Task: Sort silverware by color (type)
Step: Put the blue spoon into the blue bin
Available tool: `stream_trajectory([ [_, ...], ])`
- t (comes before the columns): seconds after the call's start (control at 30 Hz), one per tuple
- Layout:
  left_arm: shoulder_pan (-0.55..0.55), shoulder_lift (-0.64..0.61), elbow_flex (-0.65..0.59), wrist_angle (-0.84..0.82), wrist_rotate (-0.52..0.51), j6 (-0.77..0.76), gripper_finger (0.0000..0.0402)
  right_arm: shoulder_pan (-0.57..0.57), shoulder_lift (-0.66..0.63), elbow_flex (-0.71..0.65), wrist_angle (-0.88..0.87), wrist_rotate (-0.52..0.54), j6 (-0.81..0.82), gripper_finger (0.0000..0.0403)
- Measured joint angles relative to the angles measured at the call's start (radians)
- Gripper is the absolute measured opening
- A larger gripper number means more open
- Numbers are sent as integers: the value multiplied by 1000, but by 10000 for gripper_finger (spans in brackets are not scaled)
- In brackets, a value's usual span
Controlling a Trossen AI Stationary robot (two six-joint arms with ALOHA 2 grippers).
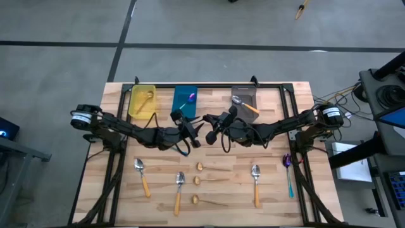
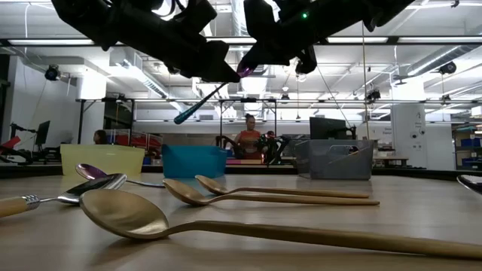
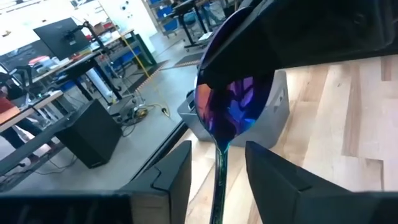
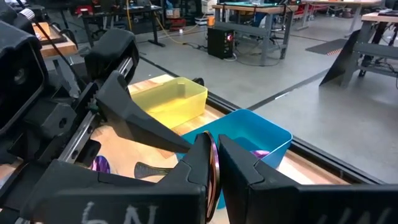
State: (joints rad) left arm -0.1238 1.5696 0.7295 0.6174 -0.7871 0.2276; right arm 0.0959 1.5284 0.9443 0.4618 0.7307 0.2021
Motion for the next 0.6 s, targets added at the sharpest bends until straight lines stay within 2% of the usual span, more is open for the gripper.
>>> stream_trajectory([
  [0.17, 2, 0, -3, -19, 1, -23, 106, -3, 0, 0, 0, 0, 24, 12],
  [0.47, 2, 0, -3, -31, 11, -30, 94, -5, 0, 0, 1, -5, 78, 12],
  [0.6, 2, -1, -3, -40, 11, -43, 65, -5, 0, 0, 0, -5, 78, 12],
])
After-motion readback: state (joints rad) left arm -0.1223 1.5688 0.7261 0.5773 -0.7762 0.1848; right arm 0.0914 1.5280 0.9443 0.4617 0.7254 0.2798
